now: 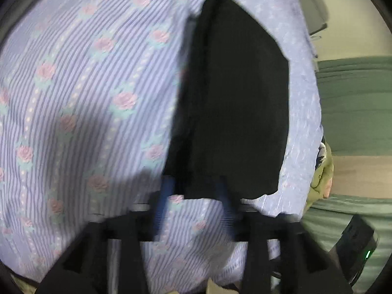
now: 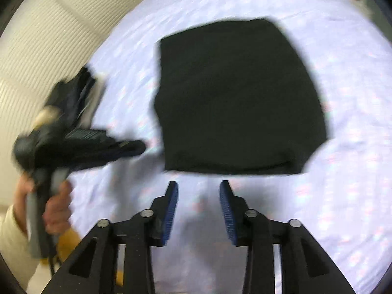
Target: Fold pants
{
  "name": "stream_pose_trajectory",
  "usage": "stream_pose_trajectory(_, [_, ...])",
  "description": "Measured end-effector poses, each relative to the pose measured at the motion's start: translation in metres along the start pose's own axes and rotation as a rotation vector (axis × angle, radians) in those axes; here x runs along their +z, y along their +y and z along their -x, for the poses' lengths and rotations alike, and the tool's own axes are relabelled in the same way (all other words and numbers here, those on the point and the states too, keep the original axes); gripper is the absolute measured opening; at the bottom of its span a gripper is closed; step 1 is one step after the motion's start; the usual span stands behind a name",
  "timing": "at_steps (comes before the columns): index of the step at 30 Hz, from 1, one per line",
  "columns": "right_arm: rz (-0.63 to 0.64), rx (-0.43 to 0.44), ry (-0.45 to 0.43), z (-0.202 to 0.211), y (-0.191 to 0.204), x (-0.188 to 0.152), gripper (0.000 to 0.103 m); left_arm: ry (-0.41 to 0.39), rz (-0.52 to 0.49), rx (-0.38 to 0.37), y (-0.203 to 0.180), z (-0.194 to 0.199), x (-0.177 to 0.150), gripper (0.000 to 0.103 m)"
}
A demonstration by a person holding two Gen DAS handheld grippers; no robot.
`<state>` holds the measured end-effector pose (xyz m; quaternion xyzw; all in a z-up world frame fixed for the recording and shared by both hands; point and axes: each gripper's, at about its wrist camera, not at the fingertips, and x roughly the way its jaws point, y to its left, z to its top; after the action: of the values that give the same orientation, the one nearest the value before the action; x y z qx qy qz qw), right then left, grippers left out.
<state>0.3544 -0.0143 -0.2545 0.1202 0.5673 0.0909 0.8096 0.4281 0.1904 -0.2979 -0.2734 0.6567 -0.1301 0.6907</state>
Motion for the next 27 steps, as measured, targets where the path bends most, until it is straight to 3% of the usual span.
stream_pose_trajectory(4, [-0.023,-0.132,-0.036,0.001,-0.024,0.014,0.043,0.021,0.012,0.022,-0.005,-0.019,-0.005,0.049])
stream_pose_trajectory(9, [-0.027,-0.167,0.007,-0.008,-0.039,0.023,0.043,0.047,0.026,0.066,-0.014,-0.044,-0.006,0.046])
stream_pose_trajectory(10, [-0.029,-0.177,0.016,-0.009,-0.041,0.023,0.043,0.057,0.031,0.073,-0.014,-0.049,-0.005,0.029])
stream_pose_trajectory(12, [-0.038,-0.175,0.031,-0.012,-0.054,0.019,0.043,0.087,0.035,0.073,-0.014,-0.056,-0.005,0.005])
stream_pose_trajectory(19, [-0.027,-0.144,0.046,-0.015,-0.049,0.012,0.043,0.016,-0.083,0.129,-0.021,-0.029,-0.013,0.004])
stream_pose_trajectory(21, [-0.024,-0.135,0.049,-0.012,-0.054,0.009,0.043,0.029,-0.111,0.171,-0.021,-0.033,-0.015,0.004])
stream_pose_trajectory(27, [-0.017,-0.143,0.081,-0.004,-0.067,-0.004,0.043,0.034,-0.064,0.233,-0.012,-0.045,-0.009,0.005])
